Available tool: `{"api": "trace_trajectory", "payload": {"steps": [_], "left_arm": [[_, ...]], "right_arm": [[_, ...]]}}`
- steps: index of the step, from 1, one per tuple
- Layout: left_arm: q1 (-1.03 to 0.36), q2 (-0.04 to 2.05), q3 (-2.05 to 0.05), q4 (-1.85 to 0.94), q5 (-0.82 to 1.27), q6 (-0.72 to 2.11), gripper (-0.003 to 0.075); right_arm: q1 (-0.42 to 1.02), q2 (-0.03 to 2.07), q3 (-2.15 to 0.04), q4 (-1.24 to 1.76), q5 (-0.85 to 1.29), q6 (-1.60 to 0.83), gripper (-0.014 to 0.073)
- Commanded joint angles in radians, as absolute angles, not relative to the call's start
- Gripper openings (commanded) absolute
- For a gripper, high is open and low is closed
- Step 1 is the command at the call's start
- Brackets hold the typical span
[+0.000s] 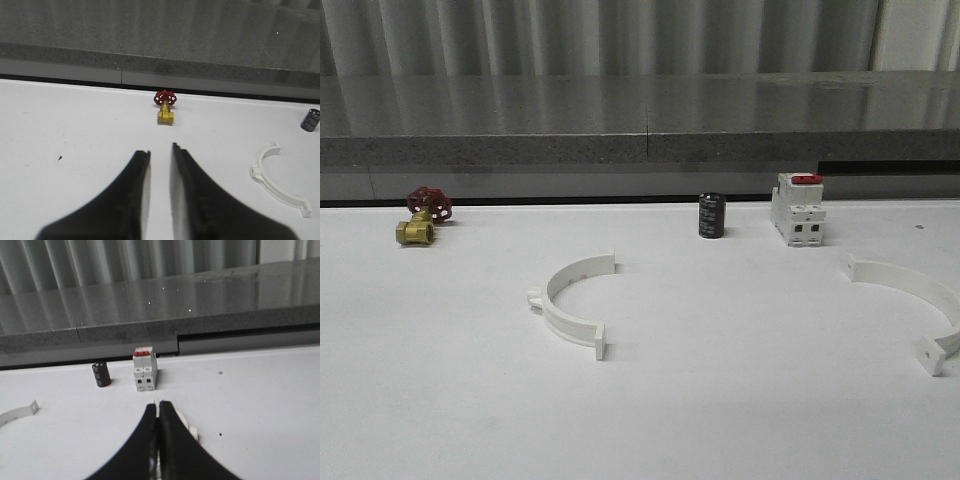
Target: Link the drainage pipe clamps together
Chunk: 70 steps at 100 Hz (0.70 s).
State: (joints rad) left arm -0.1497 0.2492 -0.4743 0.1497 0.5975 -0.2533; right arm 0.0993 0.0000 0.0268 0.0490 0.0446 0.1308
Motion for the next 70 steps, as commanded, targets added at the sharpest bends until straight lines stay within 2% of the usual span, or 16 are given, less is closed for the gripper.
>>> {"api": "trace_trajectory", "payload": {"steps": [1,15,30,60,70], "left_arm": [[-0.147,0.258,-0.496,0.149,0.531,-0.252,-0.0021],[-0.147,0.258,-0.496,0.149,0.538,-0.252,-0.0021],[-0.147,0.258,-0.496,0.149,0.54,-0.252,-0.0021],[-0.147,0.258,-0.496,0.149,0.54,-0.252,-0.0021],[-0.147,0.258,-0.496,0.149,0.54,-0.252,-0.0021]], "right_arm": [[0.099,0.009,0.009,0.039,-0.096,0.121,-0.0067],[0.099,0.016,-0.043,0.039,-0.086,0.121,-0.0067],[0.099,0.09,-0.199,0.039,0.079,0.121,-0.0067],[0.099,0.511,-0.627,0.039,0.536,0.121,-0.0067],[0.099,0.674,-0.722,0.039,0.604,0.121,-0.0067]]}}
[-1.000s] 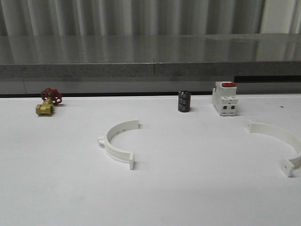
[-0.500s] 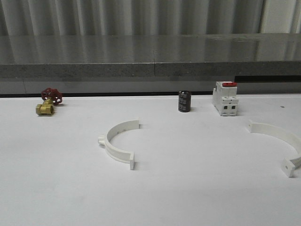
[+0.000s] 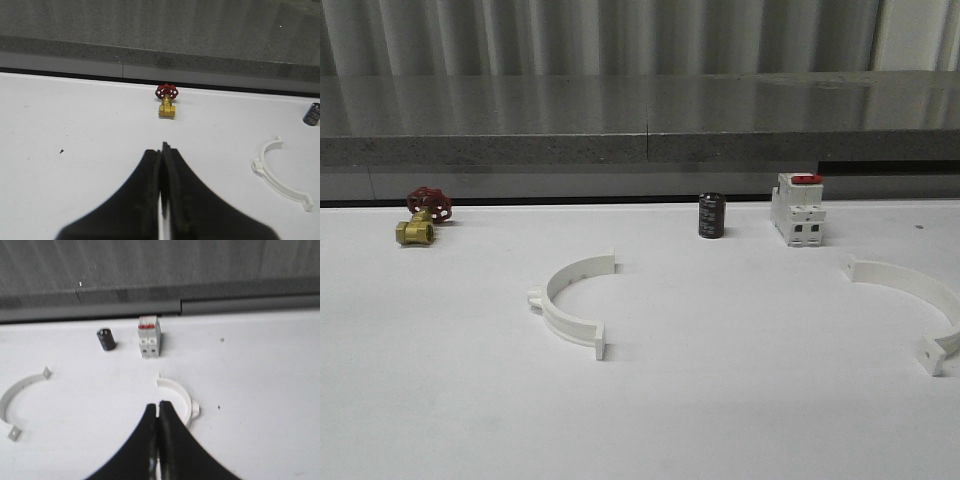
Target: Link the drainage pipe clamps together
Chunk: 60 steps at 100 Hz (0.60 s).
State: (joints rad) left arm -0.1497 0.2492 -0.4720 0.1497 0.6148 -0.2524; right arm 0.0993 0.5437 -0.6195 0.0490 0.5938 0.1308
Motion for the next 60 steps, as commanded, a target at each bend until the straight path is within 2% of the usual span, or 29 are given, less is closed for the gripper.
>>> {"api": "trace_trajectory", "payload": {"steps": [1,24,32,39,44,45,51,52,60], "left_arm": [[-0.147,0.258,-0.496,0.149,0.54,-0.252,-0.0021],[-0.147,0.258,-0.496,0.149,0.54,-0.252,-0.0021],[-0.147,0.258,-0.496,0.149,0.54,-0.252,-0.0021],[-0.147,0.258,-0.496,0.149,0.54,-0.252,-0.0021],[-0.147,0.258,-0.496,0.149,0.54,-0.252,-0.0021],[-0.147,0.258,-0.496,0.149,0.54,-0.252,-0.0021],[-0.147,0.258,-0.496,0.149,0.54,-0.252,-0.0021],[-0.147,0.258,-0.496,0.149,0.54,-0.252,-0.0021],[-0.147,0.258,-0.496,0.149,0.54,-0.252,-0.0021]], "right_arm": [[0.099,0.683,-0.727,0.039,0.605,0.121,-0.0067],[0.099,0.932,-0.807,0.038,0.534,0.121,-0.0064],[0.099,1.013,-0.807,0.038,0.509,0.121,-0.0032],[0.099,1.074,-0.807,0.038,0.512,0.121,0.0058],[0.099,1.111,-0.807,0.038,0.516,0.121,0.0171],[0.099,1.115,-0.807,0.038,0.516,0.121,0.0171],[0.099,1.153,-0.807,0.038,0.517,0.121,0.0339],[0.099,1.156,-0.807,0.038,0.517,0.121,0.0339],[0.099,1.186,-0.807,0.038,0.517,0.121,0.0507]]}}
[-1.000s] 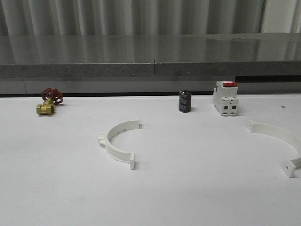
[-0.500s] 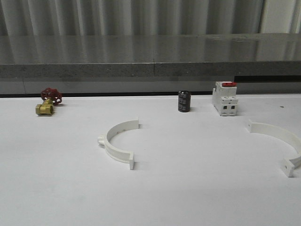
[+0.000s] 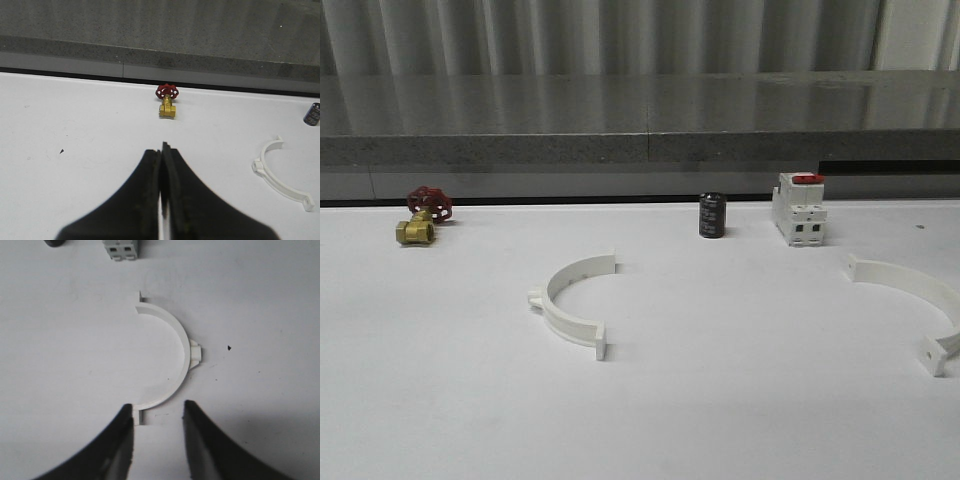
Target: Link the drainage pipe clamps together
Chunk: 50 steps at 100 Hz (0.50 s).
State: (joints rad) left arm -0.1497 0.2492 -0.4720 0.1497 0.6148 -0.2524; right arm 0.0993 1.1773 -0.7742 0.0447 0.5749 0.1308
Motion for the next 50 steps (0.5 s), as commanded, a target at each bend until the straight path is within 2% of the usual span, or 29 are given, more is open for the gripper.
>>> {"api": "trace_trajectory", "payload": {"steps": [1,7,28,50], "left_arm": [[-0.147,0.258,-0.496,0.149,0.54,-0.252,-0.0021],[-0.147,0.258,-0.496,0.149,0.54,-0.252,-0.0021],[-0.147,0.258,-0.496,0.149,0.54,-0.252,-0.0021],[-0.147,0.258,-0.496,0.149,0.54,-0.252,-0.0021]], "right_arm": [[0.099,1.191,-0.807,0.038,0.517,0.121,0.0517],[0.099,1.204,-0.807,0.038,0.512,0.121,0.0566],[0.097,1.283,-0.869,0.011,0.551,0.121,0.0561],[0.096,1.461,-0.991,-0.041,0.639,0.121,0.0561]]}}
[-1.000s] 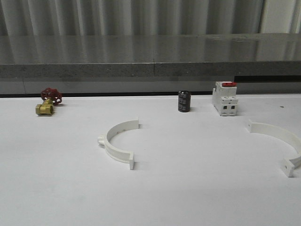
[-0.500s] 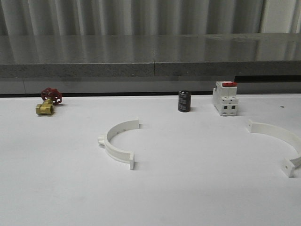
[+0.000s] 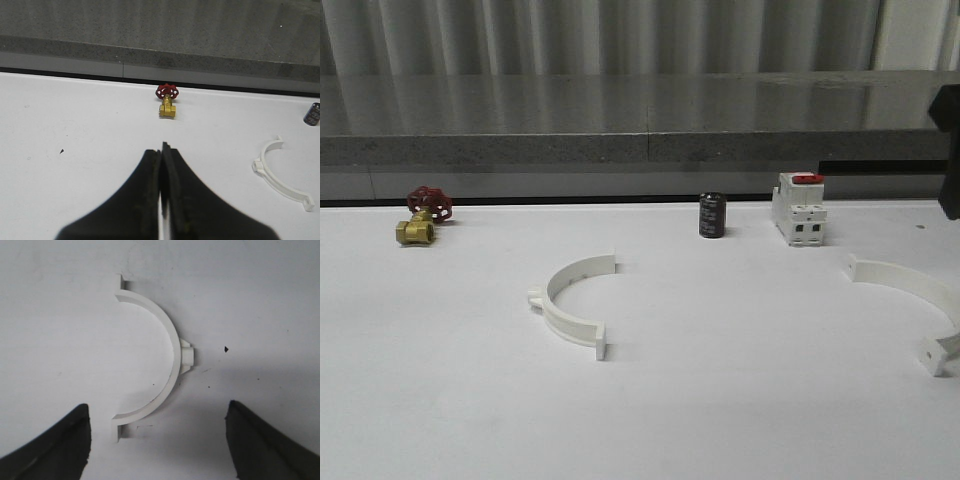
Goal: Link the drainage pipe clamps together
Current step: 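Lower the right gripper onto the other white clamp half's end tab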
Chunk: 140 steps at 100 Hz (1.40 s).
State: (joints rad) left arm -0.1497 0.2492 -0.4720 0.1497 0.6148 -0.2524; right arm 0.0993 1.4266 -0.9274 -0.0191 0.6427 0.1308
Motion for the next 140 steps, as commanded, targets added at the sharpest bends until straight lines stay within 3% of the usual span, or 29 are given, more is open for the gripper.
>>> {"api": "trace_trajectory", "payload": {"steps": [1,41,100,110,129,140], "left_arm": [[-0.147,0.258,-0.496,0.149,0.54,-0.252,-0.0021],[-0.147,0.258,-0.496,0.149,0.54,-0.252,-0.0021],[-0.147,0.258,-0.496,0.149,0.54,-0.252,-0.0021],[-0.147,0.258,-0.496,0.149,0.54,-0.252,-0.0021],[-0.147,0.258,-0.496,0.149,0.54,-0.252,-0.0021],[-0.147,0.258,-0.496,0.149,0.54,-0.252,-0.0021]], "right_arm": [[0.096,1.467,-0.997,-0.041,0.64,0.121,0.0561],[0.04,1.732,-1.115,-0.041,0.627,0.121,0.0561],[0.036,1.829,-1.117,-0.031,0.616,0.111,0.0559],[0.036,1.829,-1.117,-0.03,0.623,0.111,0.0482],[0.036,1.829,-1.118,-0.021,0.618,0.111,0.0196],[0.036,1.829,-1.118,-0.021,0.617,0.111,0.01]]}}
